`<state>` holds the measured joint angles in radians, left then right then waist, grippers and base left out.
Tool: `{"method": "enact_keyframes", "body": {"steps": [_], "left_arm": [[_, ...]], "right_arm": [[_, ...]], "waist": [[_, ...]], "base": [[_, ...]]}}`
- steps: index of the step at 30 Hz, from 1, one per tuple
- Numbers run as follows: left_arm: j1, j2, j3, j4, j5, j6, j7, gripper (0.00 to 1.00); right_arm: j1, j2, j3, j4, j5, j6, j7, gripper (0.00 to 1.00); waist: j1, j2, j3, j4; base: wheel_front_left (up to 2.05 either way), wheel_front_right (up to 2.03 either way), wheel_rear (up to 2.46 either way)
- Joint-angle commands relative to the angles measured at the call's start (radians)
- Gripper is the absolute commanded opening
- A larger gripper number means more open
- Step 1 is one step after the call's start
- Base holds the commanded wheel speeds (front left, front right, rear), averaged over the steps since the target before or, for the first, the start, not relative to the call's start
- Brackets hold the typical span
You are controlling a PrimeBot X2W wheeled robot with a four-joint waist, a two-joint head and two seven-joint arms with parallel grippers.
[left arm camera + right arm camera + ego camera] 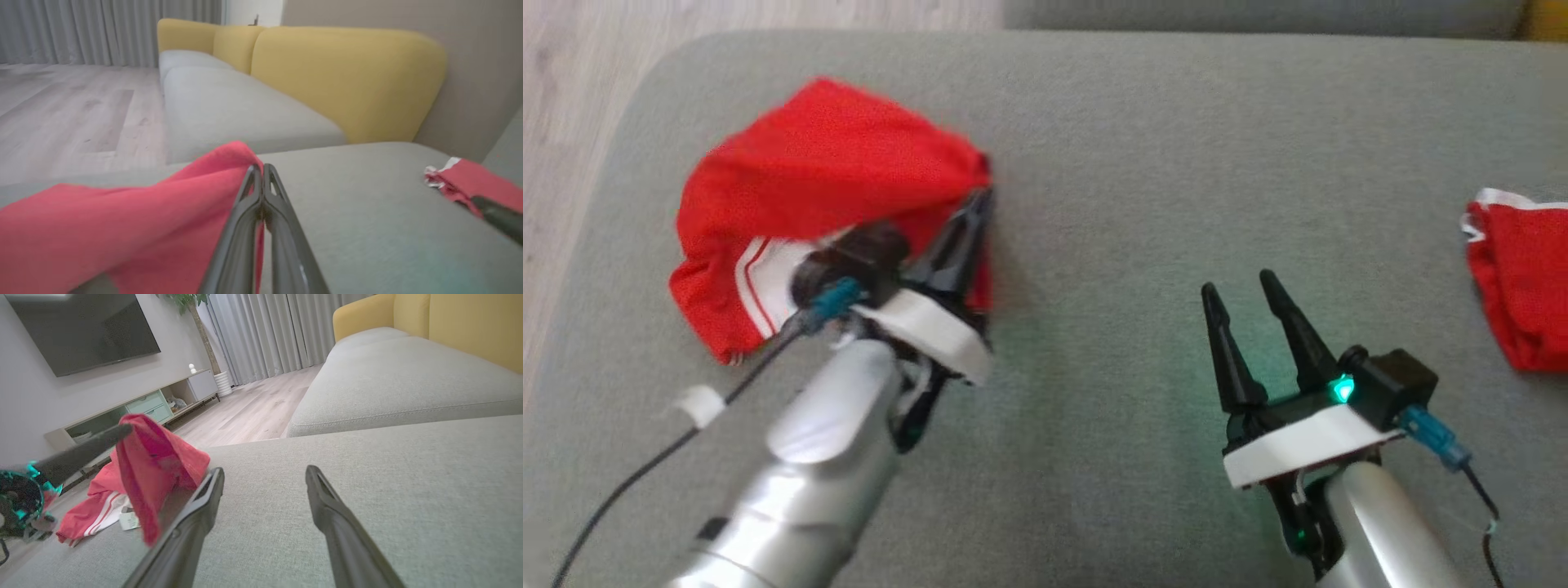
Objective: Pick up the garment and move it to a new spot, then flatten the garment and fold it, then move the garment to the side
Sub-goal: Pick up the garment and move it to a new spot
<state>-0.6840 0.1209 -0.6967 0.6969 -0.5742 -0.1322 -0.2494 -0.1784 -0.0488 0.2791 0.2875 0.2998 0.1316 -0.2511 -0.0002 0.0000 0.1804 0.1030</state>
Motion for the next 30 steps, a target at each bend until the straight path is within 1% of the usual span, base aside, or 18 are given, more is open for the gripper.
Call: {"method": "enact_keyframes", "body": {"steps": [1, 5, 7, 11, 12, 13, 16, 17, 18, 19, 20, 24, 27, 30], "left_arm": [[-0.024, 0.002, 0.013, -0.051, -0.006, 0.002, -0.010, 0.00], [-0.032, -0.044, -0.039, -0.119, -0.014, 0.002, -0.010, 0.00], [-0.042, -0.058, -0.069, -0.138, -0.017, 0.002, -0.005, 0.00], [-0.067, -0.069, -0.141, -0.179, -0.021, 0.013, 0.004, 0.00], [-0.067, -0.069, -0.141, -0.179, -0.021, 0.013, 0.004, 0.00], [-0.071, -0.070, -0.166, -0.200, -0.032, 0.016, 0.005, 0.00], [-0.083, -0.070, -0.242, -0.260, -0.073, 0.045, 0.010, 0.00], [-0.088, -0.070, -0.262, -0.272, -0.085, 0.060, 0.010, 0.24], [-0.095, -0.070, -0.282, -0.278, -0.090, 0.075, 0.009, 0.83], [-0.101, -0.070, -0.300, -0.278, -0.091, 0.087, 0.008, 1.00], [-0.108, -0.070, -0.325, -0.265, -0.096, 0.104, 0.006, 1.00], [-0.124, -0.070, -0.336, -0.205, -0.085, 0.119, -0.001, 1.00], [-0.125, -0.057, -0.309, -0.166, -0.076, 0.124, -0.008, 1.00], [-0.110, -0.028, -0.247, -0.153, -0.088, 0.126, -0.011, 1.00]], "right_arm": [[0.007, -0.001, 0.025, -0.028, 0.008, -0.001, -0.011, 1.00], [0.013, -0.001, 0.035, -0.031, 0.017, -0.001, -0.011, 1.00], [0.013, -0.001, 0.045, -0.033, 0.022, -0.001, -0.011, 1.00], [0.008, -0.001, 0.060, -0.039, 0.032, -0.001, -0.011, 1.00], [0.008, -0.001, 0.060, -0.039, 0.032, -0.001, -0.011, 1.00], [0.007, -0.001, 0.061, -0.041, 0.035, -0.001, -0.011, 1.00], [0.004, -0.001, 0.059, -0.047, 0.041, -0.001, -0.011, 1.00], [0.003, -0.001, 0.057, -0.048, 0.042, -0.001, -0.011, 1.00], [0.001, -0.001, 0.056, -0.050, 0.044, -0.001, -0.011, 1.00], [-0.001, -0.001, 0.054, -0.052, 0.046, -0.001, -0.011, 1.00], [-0.004, -0.001, 0.047, -0.057, 0.048, -0.001, -0.011, 1.00], [-0.001, -0.001, 0.020, -0.065, 0.044, -0.001, -0.011, 1.00], [0.004, -0.001, 0.008, -0.069, 0.033, -0.001, -0.011, 1.00], [0.009, -0.001, -0.008, -0.070, 0.016, -0.001, -0.011, 1.00]], "waist": [[0.0002, 0.0000, -0.030, -0.034], [0.0002, 0.0000, -0.047, -0.087], [0.0002, 0.0000, -0.047, -0.121], [0.0002, 0.0000, -0.036, -0.189], [0.0002, 0.0000, -0.036, -0.189], [0.0002, 0.0000, -0.030, -0.206], [0.0002, 0.0000, -0.011, -0.243], [0.0002, 0.0000, -0.005, -0.251], [0.0002, 0.0000, 0.002, -0.257], [0.0002, 0.0000, 0.009, -0.261], [0.0002, 0.0000, 0.018, -0.261], [0.0002, 0.0000, 0.020, -0.228], [0.0002, 0.0000, 0.005, -0.185], [0.0002, 0.0000, -0.019, -0.132]], "base": [[0.00, 0.00, 0.00], [0.00, 0.00, 0.00], [0.00, 0.00, 0.00], [0.00, 0.00, 0.00], [0.00, 0.00, 0.00], [0.00, 0.00, 0.00], [0.00, 0.00, 0.00], [0.00, 0.00, 0.00], [0.00, 0.00, 0.00], [0.00, 0.00, 0.00], [0.00, 0.00, 0.00], [0.00, 0.00, 0.00], [0.00, 0.00, 0.00], [0.00, 0.00, 0.00]]}}
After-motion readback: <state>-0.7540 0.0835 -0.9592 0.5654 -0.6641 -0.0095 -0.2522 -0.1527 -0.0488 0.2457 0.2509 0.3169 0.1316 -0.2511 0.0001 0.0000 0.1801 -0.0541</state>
